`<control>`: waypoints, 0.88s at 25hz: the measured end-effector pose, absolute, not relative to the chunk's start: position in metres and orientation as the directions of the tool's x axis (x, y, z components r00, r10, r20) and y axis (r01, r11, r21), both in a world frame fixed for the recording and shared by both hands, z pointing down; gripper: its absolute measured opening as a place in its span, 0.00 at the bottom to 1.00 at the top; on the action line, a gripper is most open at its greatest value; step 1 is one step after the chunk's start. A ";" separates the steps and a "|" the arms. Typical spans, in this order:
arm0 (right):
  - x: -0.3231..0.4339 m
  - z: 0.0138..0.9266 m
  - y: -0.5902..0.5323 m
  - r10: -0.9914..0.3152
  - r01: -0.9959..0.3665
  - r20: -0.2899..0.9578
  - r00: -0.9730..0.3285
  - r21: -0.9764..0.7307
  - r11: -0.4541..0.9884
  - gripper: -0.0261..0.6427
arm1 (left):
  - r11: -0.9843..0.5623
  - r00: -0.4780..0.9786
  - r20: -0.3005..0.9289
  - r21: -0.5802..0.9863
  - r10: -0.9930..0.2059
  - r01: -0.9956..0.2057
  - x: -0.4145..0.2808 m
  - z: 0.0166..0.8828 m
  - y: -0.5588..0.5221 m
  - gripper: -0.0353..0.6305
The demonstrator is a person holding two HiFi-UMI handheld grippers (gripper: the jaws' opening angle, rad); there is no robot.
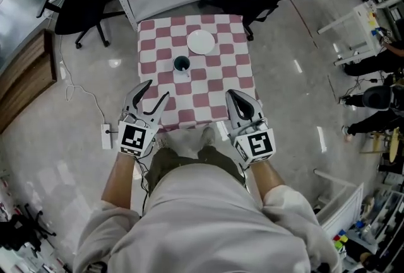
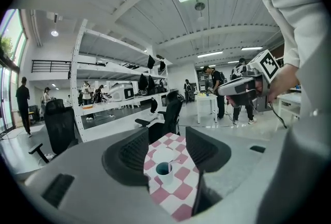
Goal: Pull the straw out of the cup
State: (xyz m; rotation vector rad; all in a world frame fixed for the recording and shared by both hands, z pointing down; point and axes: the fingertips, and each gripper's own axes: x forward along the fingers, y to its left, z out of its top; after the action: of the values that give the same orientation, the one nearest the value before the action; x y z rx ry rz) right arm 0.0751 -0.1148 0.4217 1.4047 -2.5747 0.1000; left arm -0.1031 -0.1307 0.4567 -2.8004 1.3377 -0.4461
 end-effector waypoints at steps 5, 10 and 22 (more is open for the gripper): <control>0.088 0.429 -0.113 -0.830 -0.849 0.235 -0.506 0.035 0.527 0.04 | -0.642 0.592 0.283 -0.136 -0.755 -0.754 -0.099 0.473 -0.140 0.37; 0.101 0.436 -0.111 -0.836 -0.859 0.254 -0.486 0.035 0.510 0.04 | -0.655 0.595 0.322 -0.121 -0.737 -0.746 -0.090 0.501 -0.152 0.37; 0.132 0.454 -0.113 -0.854 -0.890 0.304 -0.423 0.039 0.455 0.04 | -0.693 0.595 0.434 -0.102 -0.677 -0.714 -0.072 0.579 -0.189 0.37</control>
State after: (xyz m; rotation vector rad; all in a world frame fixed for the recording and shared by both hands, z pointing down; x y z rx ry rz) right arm 0.1323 -0.1130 0.4543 1.4958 -2.4276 0.1842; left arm -0.0725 -0.1891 0.5786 -2.8786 1.2578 -0.7275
